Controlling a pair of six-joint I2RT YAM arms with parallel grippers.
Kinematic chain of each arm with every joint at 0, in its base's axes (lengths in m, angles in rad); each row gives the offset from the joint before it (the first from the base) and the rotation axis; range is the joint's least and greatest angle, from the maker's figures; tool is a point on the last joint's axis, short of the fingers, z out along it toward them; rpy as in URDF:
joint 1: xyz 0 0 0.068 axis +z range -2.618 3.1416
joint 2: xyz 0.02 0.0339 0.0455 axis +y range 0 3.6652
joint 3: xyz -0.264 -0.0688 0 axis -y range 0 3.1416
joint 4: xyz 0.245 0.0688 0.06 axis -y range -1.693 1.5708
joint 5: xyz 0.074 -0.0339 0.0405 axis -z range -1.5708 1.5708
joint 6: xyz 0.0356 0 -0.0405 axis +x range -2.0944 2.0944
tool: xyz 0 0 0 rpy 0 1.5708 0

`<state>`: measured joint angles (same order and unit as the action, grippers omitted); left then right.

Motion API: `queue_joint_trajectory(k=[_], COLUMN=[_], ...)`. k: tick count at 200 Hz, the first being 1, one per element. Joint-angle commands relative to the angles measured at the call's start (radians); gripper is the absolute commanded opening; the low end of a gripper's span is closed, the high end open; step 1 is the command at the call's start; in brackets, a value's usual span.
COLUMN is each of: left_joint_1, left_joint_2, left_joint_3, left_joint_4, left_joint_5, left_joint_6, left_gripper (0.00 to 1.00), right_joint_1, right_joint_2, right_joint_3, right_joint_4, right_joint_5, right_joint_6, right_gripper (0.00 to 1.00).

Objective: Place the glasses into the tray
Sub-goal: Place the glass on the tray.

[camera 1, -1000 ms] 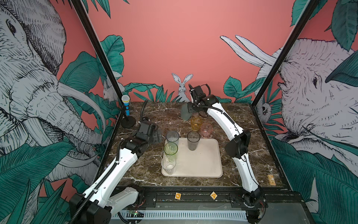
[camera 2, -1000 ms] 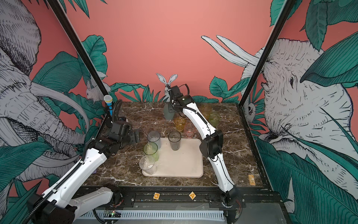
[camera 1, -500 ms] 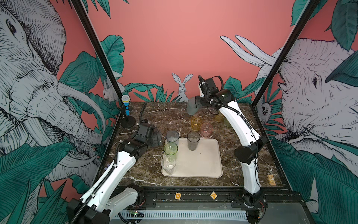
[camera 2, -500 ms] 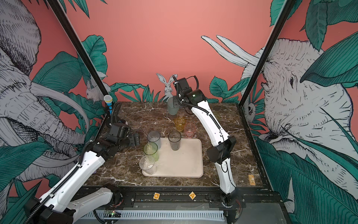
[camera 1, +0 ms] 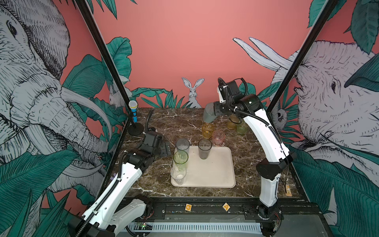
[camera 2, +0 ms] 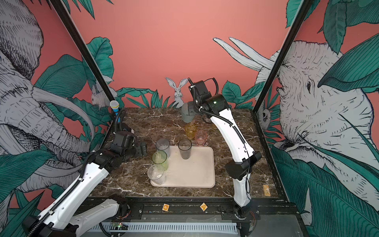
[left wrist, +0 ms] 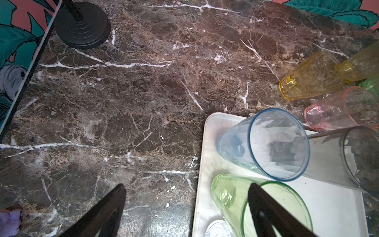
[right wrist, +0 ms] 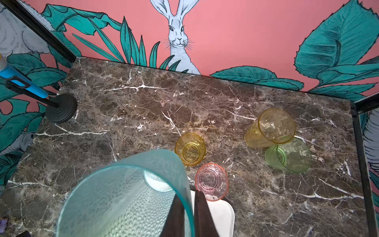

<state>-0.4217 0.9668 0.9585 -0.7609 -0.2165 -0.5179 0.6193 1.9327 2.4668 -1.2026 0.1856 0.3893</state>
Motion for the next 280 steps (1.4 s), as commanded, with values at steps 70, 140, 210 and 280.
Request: queue_joint_trajectory(k=[70,140,210,280], left_joint_1=[0.006,0.006,0.006,0.006], left_joint_2=[-0.046,-0.05,-0.043,-0.051], left_joint_3=[-0.008,-0.02,-0.024,-0.034], left_joint_4=[-0.048,-0.039,-0.029,-0.034], left_joint_5=[-0.005,-0.002,0.001,-0.001], left_joint_6=[-0.019,-0.031,-0.042,-0.049], left_gripper=[0.94,0.94,0.94,0.94], right_joint_1=[0.024,0.026,0.028,0.052], right_joint_2=[-0.246,-0.438,-0.584,-0.722], right_joint_3=[-0.252,-0.482,-0.695,-0.938], right_joint_4=[0.029,0.05,0.084,0.153], right_joint_5=[0.052,0.08,0.079,0.069], right_joint_6=[0.012,0.023,0.046,0.085], right_gripper=[0.0,0.0,0.0,0.0])
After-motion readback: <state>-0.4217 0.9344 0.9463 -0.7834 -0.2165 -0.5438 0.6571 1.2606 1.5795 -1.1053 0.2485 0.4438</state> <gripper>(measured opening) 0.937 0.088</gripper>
